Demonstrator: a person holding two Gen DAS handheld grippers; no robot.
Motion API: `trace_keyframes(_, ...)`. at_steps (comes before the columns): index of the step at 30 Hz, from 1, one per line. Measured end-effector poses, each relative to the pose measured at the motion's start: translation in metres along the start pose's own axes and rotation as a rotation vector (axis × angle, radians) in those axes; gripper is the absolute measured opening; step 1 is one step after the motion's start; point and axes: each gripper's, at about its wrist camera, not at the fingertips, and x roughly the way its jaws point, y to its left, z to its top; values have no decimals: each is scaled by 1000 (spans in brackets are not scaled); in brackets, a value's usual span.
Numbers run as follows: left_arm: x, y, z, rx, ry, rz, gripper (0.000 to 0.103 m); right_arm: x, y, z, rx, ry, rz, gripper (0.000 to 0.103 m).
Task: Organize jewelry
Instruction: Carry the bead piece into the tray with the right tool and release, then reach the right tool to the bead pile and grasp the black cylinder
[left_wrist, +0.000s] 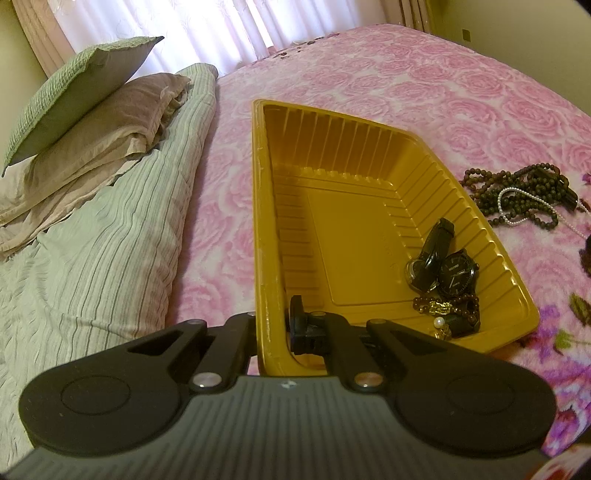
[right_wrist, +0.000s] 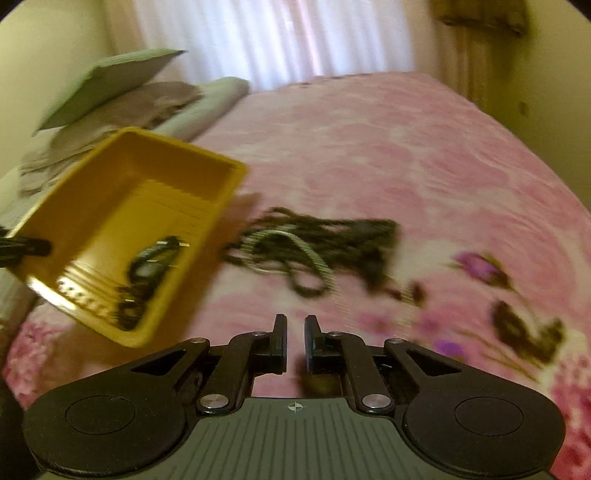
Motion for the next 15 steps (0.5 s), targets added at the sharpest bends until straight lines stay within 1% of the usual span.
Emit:
trace_keyframes(2,0,0,0,1,-1,0,3,-1,-11,-1,14,-5,-25,17)
trace_keyframes(4,0,0,0,3,-1,2,3,-3,-17,-1,8,-12,-46,26)
trace_keyframes(6,-1,0,0,5,-1,4,3,-3,-22,-1,8,-21,-61,30)
trace_keyframes(9,-1,0,0,5,0,4,3,-1,-27,-1,11,-32,-67,31)
trace_keyframes(15,-2,-1,1,7,1,6,3,17,-22,10,-64,-33,-76,32)
